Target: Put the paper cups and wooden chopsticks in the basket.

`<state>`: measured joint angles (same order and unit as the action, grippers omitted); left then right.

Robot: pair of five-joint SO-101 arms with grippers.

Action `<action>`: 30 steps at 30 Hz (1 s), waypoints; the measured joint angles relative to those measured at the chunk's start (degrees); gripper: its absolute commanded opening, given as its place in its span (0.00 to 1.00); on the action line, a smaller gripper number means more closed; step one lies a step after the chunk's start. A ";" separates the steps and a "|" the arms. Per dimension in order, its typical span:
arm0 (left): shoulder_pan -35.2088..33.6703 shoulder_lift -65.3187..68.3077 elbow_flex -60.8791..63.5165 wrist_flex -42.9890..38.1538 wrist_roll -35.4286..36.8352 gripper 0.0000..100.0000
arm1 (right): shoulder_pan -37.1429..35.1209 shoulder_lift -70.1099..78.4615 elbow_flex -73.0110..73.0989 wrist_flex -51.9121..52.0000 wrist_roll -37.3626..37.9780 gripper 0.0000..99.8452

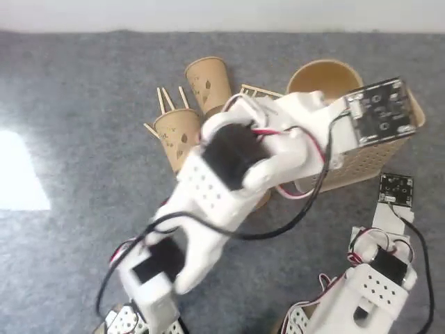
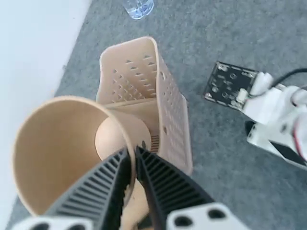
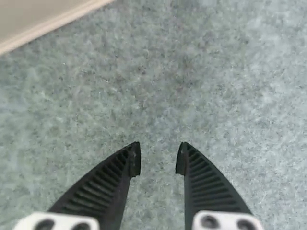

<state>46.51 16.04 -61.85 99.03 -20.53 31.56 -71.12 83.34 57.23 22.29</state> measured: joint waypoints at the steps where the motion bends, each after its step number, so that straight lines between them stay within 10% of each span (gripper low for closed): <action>1: 0.09 2.11 -2.73 0.00 0.00 0.01 | 0.00 0.00 0.00 0.00 0.00 0.13; 30: -1.93 7.38 -1.32 -0.18 -1.05 0.01 | -0.18 -0.62 -45.80 -0.09 -10.20 0.19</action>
<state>44.57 23.43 -63.16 98.86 -21.58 31.38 -71.74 37.54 57.14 12.09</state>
